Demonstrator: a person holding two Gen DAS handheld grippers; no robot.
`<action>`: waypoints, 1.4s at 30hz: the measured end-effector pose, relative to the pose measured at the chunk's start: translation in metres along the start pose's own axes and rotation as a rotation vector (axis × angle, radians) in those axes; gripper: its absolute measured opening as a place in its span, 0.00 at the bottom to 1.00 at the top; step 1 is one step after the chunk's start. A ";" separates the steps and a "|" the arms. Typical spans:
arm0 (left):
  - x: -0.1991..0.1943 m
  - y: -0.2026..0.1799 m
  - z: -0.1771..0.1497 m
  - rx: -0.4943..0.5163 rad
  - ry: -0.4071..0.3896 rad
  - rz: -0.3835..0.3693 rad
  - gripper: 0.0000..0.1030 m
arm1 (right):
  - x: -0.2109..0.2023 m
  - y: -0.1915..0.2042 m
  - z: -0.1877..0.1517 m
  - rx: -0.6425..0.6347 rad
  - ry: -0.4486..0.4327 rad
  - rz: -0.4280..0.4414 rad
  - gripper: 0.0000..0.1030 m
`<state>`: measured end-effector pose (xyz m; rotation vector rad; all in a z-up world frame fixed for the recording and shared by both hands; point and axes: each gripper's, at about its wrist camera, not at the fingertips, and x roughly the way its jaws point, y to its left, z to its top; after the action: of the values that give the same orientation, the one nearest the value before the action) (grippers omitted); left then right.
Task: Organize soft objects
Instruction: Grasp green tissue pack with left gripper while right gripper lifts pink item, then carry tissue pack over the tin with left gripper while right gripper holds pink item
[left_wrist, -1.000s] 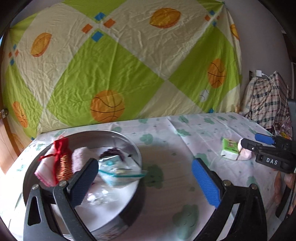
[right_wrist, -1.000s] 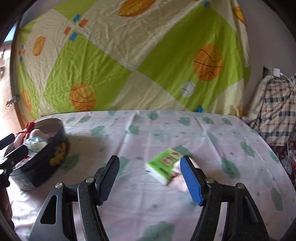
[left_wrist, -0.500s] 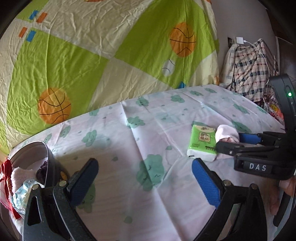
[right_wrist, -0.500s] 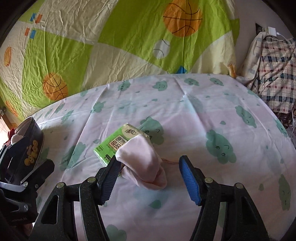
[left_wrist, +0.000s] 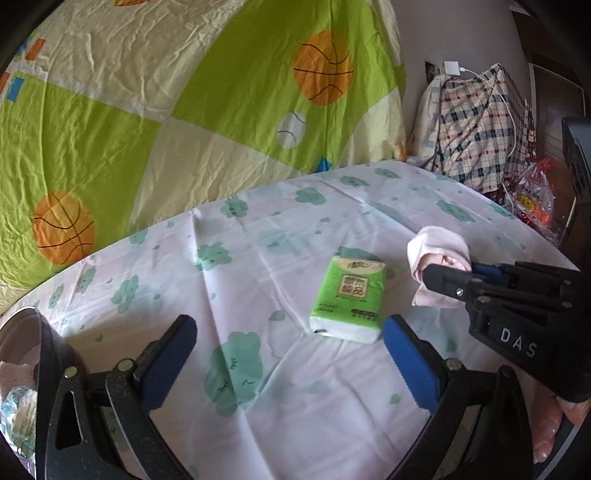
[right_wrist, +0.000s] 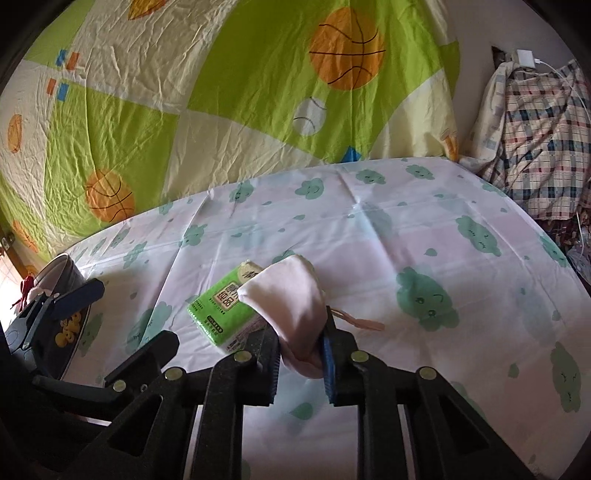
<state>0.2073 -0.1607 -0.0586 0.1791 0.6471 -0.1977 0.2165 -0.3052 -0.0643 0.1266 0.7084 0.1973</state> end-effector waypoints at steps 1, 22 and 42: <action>0.003 -0.005 0.002 0.012 0.001 -0.009 0.99 | -0.001 -0.004 0.000 0.019 -0.004 -0.016 0.20; 0.049 -0.015 0.019 0.025 0.129 -0.158 0.48 | -0.004 -0.018 0.001 0.094 -0.024 -0.098 0.20; -0.022 0.050 -0.010 -0.174 -0.112 -0.008 0.48 | -0.039 0.016 -0.002 0.003 -0.244 -0.062 0.20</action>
<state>0.1967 -0.1070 -0.0475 -0.0021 0.5508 -0.1575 0.1843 -0.2981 -0.0386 0.1289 0.4690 0.1189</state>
